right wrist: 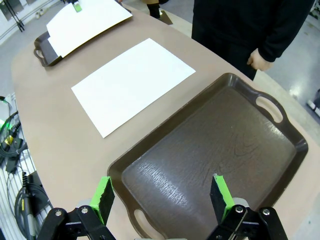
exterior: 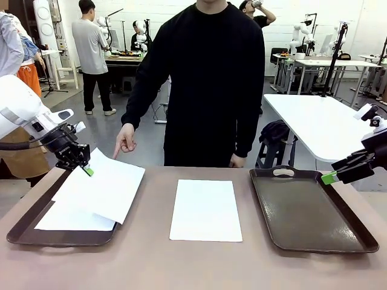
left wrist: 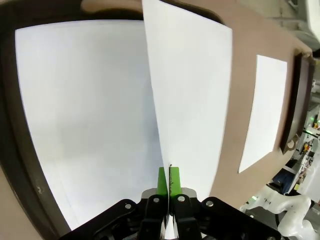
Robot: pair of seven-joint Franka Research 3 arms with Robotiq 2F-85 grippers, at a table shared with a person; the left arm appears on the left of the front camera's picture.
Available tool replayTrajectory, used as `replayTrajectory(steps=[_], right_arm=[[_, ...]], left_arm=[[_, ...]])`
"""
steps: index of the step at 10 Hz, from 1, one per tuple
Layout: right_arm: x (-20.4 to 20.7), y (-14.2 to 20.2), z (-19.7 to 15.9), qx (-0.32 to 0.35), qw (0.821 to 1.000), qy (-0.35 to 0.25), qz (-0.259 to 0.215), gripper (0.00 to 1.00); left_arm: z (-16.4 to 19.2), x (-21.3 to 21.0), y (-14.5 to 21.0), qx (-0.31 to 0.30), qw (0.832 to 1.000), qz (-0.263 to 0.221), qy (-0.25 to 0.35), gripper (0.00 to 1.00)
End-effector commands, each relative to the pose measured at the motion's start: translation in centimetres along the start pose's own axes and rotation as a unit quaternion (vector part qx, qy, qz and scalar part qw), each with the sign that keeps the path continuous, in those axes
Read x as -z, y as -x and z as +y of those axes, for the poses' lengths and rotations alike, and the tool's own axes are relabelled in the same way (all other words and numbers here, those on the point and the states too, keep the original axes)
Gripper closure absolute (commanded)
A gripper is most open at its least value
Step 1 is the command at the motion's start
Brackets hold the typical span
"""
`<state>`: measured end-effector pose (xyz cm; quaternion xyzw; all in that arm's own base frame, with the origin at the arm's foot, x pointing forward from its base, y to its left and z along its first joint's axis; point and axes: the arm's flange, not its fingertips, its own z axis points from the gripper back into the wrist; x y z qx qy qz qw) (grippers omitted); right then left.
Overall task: Sort the A4 documents.
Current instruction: Place the A4 Paper in the designated Handle tray.
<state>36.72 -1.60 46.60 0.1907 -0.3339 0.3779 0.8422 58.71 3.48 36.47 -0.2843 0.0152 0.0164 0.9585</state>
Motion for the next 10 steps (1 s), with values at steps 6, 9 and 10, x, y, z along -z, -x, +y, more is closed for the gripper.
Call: replayTrajectory(steps=[6,9,10], right_arm=[[0.3,-0.1,-0.4,-0.004,1.0,-0.009,-0.012,0.0],[0.3,-0.1,-0.4,-0.004,1.0,-0.009,-0.012,0.0],[0.3,-0.1,-0.4,-0.004,1.0,-0.009,-0.012,0.0]], left_arm=[[2.8,-0.6,-0.7,-0.056,0.998,0.012,-0.002,0.99],[2.2,-0.6,-1.9,-0.025,0.999,0.046,0.008,0.99],[2.4,-0.9,-2.1,-0.019,0.998,0.057,0.01,0.99]])
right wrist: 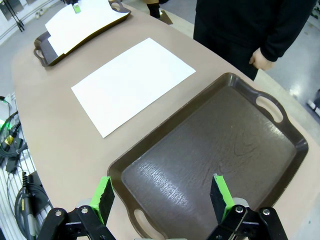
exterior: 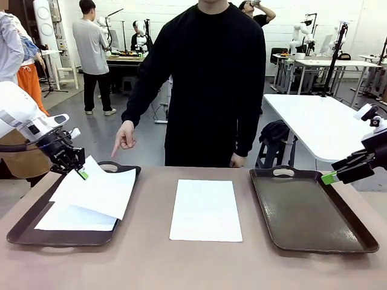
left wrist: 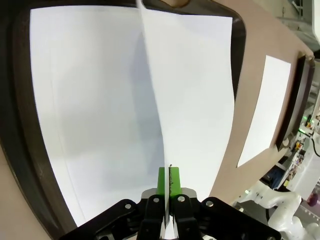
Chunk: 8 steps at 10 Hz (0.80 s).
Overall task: Sort the A4 documents.
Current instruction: Place the A4 Paper in the designated Handle tray.
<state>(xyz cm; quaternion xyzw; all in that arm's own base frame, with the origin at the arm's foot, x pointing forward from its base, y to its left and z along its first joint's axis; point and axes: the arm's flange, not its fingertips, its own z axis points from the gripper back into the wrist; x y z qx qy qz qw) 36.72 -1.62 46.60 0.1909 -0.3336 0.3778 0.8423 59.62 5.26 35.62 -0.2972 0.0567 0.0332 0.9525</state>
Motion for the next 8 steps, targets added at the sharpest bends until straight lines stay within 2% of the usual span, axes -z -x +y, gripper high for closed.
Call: replayTrajectory(steps=[1,5,8], right_arm=[[0.4,-0.1,-0.4,-0.004,1.0,-0.009,-0.012,0.0],[0.4,-0.1,-0.4,-0.004,1.0,-0.009,-0.012,0.0],[0.4,-0.1,-0.4,-0.004,1.0,-0.009,-0.012,0.0]], left_arm=[[0.6,-0.9,-1.1,0.006,0.999,0.032,-0.018,0.99],[0.6,-1.2,-1.0,-0.002,0.998,0.047,-0.04,0.99],[0.8,-0.2,-0.9,-0.019,1.0,0.006,-0.015,0.99]])
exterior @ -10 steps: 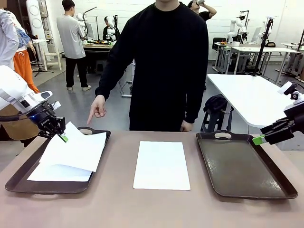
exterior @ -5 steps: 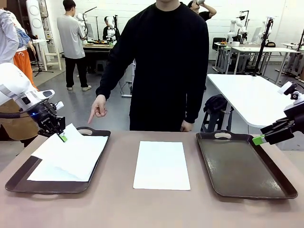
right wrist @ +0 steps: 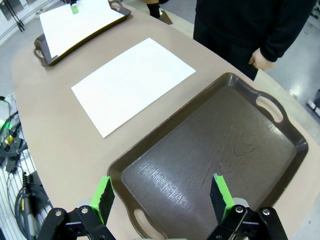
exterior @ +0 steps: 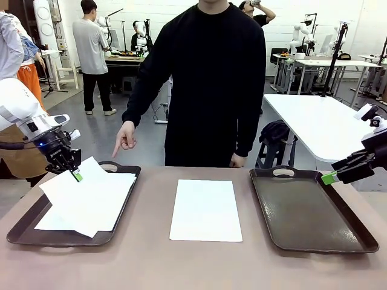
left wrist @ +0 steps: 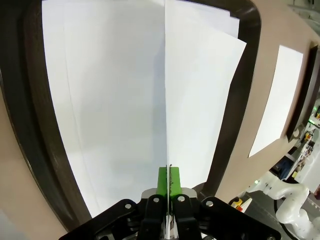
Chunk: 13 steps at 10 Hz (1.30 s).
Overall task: Sort the A4 documents.
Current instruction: Place the A4 Paper in the designated Handle tray.
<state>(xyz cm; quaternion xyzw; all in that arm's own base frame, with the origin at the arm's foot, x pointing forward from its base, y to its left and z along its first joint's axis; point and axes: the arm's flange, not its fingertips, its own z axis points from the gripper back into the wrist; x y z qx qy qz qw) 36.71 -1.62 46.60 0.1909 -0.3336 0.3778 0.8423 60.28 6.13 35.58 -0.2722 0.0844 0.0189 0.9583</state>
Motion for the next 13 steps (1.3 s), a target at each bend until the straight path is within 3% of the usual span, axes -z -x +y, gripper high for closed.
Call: replayTrajectory(steps=[1,4,10,13], right_arm=[[0.4,-0.1,-0.4,-0.004,1.0,-0.009,-0.012,0.0],[0.4,-0.1,-0.4,-0.004,1.0,-0.009,-0.012,0.0],[0.4,-0.1,-0.4,-0.004,1.0,-0.009,-0.012,0.0],[0.4,-0.1,-0.4,-0.004,1.0,-0.009,-0.012,0.0]], left_arm=[[0.3,0.7,0.2,-0.029,0.998,-0.039,0.026,0.99],[0.7,0.9,0.4,-0.038,0.997,-0.062,0.032,0.99],[0.3,0.5,-1.0,-0.028,0.999,-0.013,0.022,0.99],[0.2,0.6,-1.2,-0.032,0.999,-0.014,0.021,0.73]])
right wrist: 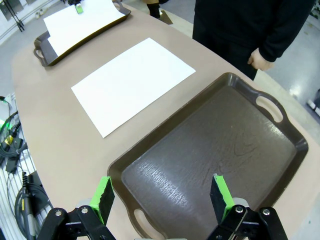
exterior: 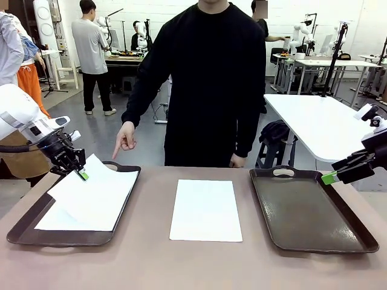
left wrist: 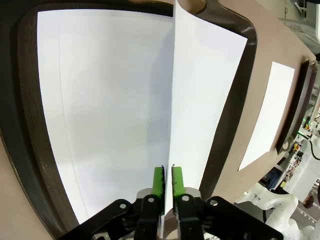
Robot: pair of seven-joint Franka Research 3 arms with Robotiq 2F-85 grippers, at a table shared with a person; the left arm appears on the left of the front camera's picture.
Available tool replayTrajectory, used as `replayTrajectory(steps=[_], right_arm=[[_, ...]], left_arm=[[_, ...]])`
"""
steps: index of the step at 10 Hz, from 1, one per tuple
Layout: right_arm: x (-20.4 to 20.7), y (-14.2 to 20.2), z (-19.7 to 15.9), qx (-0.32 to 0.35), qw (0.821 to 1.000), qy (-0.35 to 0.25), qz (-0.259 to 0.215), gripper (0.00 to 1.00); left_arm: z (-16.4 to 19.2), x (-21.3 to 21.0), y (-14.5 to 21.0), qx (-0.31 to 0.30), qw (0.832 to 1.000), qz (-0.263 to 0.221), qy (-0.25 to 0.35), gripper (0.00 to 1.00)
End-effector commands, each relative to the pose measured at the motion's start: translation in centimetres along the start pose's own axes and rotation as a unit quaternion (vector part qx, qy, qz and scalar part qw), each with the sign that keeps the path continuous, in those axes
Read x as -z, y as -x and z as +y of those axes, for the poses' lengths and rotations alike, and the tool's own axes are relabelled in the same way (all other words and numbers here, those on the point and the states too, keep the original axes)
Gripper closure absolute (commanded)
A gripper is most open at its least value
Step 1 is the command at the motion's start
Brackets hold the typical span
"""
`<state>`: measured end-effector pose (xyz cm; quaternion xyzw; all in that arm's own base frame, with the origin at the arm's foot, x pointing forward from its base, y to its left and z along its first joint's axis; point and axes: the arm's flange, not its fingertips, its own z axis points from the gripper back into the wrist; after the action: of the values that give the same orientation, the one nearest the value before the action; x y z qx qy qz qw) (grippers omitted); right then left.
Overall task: Sort the A4 documents.
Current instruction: Place the A4 Paper in the designated Handle tray.
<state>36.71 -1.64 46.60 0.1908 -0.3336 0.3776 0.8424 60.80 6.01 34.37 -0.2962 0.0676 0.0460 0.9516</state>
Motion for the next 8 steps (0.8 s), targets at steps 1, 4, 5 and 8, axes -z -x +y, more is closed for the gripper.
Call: replayTrajectory(steps=[1,4,5,8], right_arm=[[0.4,-0.1,-0.3,-0.005,1.0,-0.009,-0.012,0.0],[0.4,-0.1,-0.3,-0.005,1.0,-0.009,-0.012,0.0],[0.4,-0.1,-0.3,-0.005,1.0,-0.009,-0.012,0.0],[0.4,-0.1,-0.3,-0.005,1.0,-0.009,-0.012,0.0]], left_arm=[[-0.2,-0.3,-0.4,-0.014,1.0,0.009,-0.007,0.59],[-0.1,-0.6,0.0,-0.028,0.999,0.0,-0.025,0.34],[-0.1,-0.8,0.2,-0.032,0.999,-0.003,-0.039,0.2],[-0.6,-1.6,0.7,-0.042,0.996,-0.014,-0.075,0.0]])
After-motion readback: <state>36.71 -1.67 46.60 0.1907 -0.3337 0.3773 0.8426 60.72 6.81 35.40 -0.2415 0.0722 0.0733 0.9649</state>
